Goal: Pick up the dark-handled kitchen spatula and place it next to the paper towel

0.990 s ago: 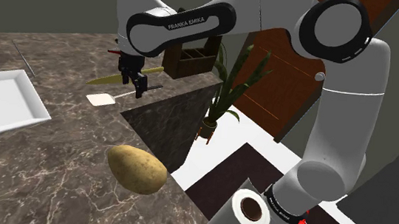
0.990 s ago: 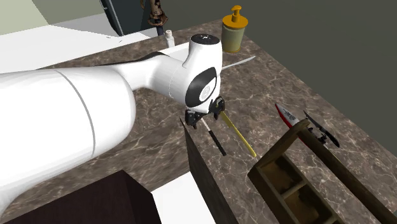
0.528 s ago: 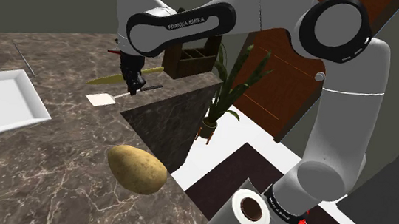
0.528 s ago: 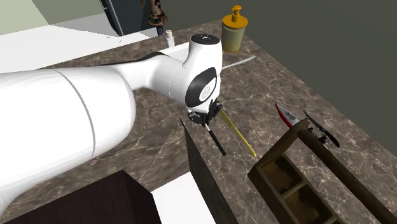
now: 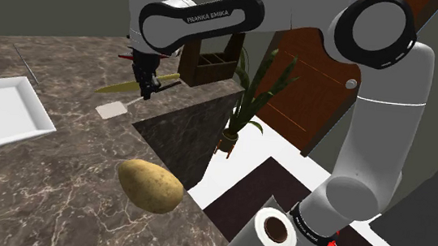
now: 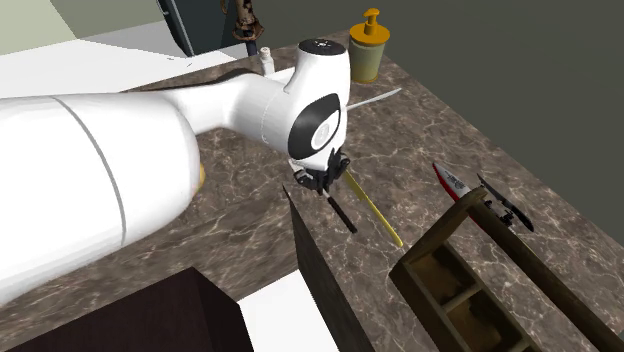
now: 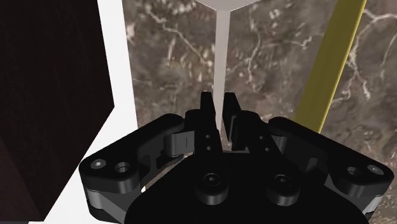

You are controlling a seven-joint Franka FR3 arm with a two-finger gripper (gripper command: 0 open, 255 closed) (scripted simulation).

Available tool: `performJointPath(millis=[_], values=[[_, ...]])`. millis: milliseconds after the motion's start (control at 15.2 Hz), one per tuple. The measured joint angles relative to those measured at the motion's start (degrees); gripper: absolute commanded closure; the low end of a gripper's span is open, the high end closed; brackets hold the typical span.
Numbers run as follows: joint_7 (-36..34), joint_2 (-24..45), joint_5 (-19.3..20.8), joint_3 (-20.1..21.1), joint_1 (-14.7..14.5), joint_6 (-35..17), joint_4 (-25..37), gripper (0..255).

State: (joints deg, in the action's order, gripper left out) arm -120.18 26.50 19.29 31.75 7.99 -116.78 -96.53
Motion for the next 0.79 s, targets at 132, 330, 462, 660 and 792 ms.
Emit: performJointPath(millis=[132, 330, 462, 660, 792], values=[[0.4, -0.4, -0.3, 0.2, 0.1, 1.2, 0.9, 255], [0.9, -1.2, -0.9, 0.4, 0.2, 2.9, 1.9, 255], [1.2, -1.8, -1.4, 0.7, 0.3, 4.2, 2.7, 255], [1.6, -2.4, -1.9, 0.9, 0.3, 6.2, 4.3, 255], [1.9, -2.8, -2.2, 1.1, 0.3, 7.6, 5.3, 255]])
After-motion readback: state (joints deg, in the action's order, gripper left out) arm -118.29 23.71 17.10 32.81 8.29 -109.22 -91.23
